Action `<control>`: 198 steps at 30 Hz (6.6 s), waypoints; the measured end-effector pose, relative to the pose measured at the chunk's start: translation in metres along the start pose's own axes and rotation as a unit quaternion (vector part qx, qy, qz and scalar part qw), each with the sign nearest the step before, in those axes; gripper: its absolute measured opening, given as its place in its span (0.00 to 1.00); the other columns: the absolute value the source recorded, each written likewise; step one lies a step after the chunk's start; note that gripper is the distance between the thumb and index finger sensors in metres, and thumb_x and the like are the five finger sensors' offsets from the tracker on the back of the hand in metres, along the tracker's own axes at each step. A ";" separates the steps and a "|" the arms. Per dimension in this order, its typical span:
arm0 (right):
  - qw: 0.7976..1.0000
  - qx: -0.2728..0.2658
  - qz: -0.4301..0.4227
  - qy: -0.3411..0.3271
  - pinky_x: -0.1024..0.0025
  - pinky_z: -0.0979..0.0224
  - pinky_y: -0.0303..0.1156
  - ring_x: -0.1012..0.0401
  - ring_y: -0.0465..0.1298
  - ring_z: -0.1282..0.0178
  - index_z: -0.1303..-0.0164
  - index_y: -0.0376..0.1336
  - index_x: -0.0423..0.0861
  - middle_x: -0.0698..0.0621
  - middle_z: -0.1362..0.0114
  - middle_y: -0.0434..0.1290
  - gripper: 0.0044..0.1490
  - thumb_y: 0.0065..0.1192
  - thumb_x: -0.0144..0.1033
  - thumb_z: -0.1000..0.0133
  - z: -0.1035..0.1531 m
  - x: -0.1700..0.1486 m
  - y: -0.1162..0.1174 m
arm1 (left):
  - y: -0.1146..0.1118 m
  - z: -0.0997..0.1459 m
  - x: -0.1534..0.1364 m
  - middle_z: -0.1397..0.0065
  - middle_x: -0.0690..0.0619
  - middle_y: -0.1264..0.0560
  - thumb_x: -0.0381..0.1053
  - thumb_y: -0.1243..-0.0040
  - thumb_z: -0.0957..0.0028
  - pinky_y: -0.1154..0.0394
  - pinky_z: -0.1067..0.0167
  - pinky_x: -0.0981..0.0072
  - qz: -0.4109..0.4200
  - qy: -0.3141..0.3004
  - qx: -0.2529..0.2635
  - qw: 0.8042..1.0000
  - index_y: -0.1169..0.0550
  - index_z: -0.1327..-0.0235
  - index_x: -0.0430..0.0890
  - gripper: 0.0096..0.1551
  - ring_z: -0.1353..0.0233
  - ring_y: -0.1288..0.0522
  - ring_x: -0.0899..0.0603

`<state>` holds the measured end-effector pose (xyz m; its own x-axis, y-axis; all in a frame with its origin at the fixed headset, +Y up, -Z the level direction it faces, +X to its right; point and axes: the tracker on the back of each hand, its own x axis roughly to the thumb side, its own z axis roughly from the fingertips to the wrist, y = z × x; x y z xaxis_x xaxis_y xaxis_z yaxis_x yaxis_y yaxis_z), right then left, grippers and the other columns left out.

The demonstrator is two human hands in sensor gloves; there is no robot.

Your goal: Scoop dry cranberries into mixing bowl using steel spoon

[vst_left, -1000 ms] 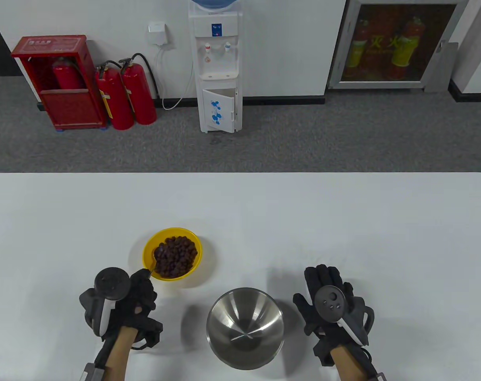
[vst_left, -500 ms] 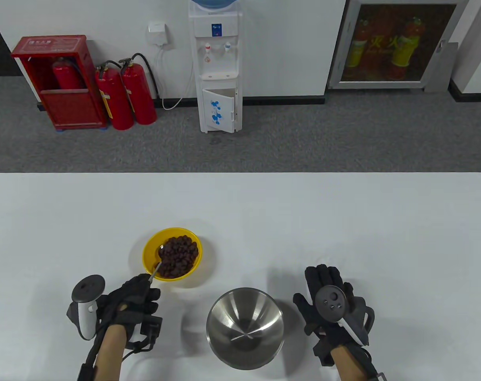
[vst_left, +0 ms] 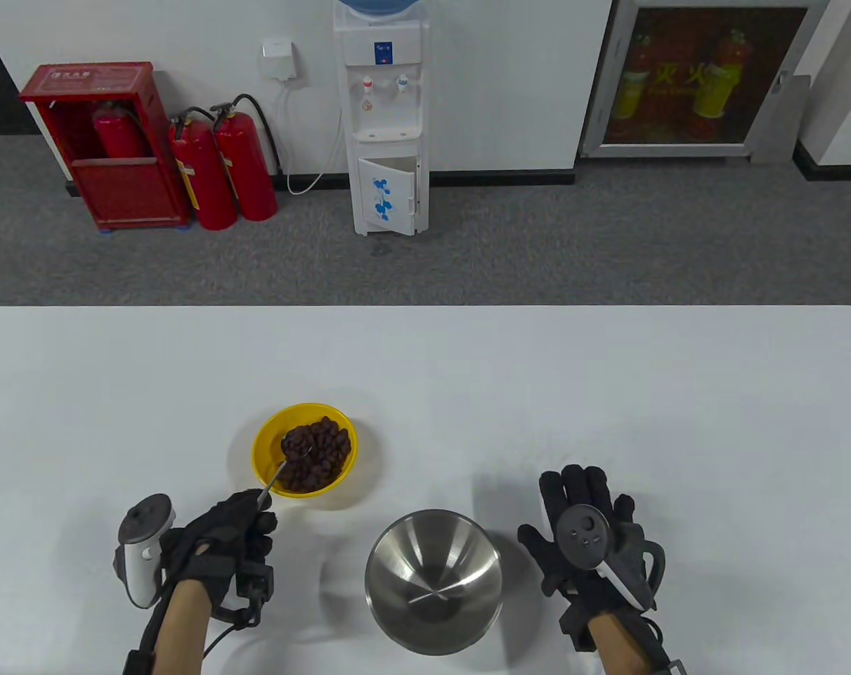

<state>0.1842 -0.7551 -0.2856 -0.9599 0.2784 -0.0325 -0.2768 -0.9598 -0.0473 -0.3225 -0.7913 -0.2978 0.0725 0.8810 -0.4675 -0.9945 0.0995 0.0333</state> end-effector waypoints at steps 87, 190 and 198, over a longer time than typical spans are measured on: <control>0.999 0.041 0.021 0.027 0.34 0.20 0.35 0.54 0.34 0.13 0.21 0.41 0.63 0.57 0.15 0.35 0.56 0.57 0.74 0.55 -0.002 -0.007 0.003 | -0.112 0.096 0.059 0.61 0.63 0.15 0.56 0.49 0.50 0.18 0.60 0.55 -0.497 -0.401 0.140 0.757 0.24 0.44 0.52 0.23 0.70 0.15 0.52; 0.998 0.048 0.020 0.027 0.34 0.21 0.32 0.55 0.32 0.12 0.21 0.41 0.63 0.58 0.15 0.33 0.56 0.57 0.74 0.55 -0.004 -0.009 0.005 | -0.009 -0.003 0.004 0.56 0.57 0.15 0.51 0.50 0.46 0.16 0.61 0.55 0.018 0.008 -0.015 1.000 0.31 0.33 0.45 0.28 0.69 0.14 0.51; 0.998 0.049 0.018 0.024 0.34 0.21 0.32 0.55 0.32 0.12 0.21 0.41 0.63 0.58 0.15 0.34 0.56 0.57 0.75 0.55 -0.004 -0.009 0.006 | -0.003 0.013 0.004 0.57 0.56 0.15 0.50 0.50 0.47 0.17 0.61 0.54 0.034 -0.022 -0.005 0.999 0.30 0.34 0.45 0.27 0.69 0.15 0.50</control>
<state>0.1909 -0.7631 -0.2900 -0.9667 0.2427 -0.0809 -0.2473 -0.9676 0.0517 -0.3187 -0.7820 -0.2887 0.0069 0.9050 -0.4254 -0.9979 0.0335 0.0551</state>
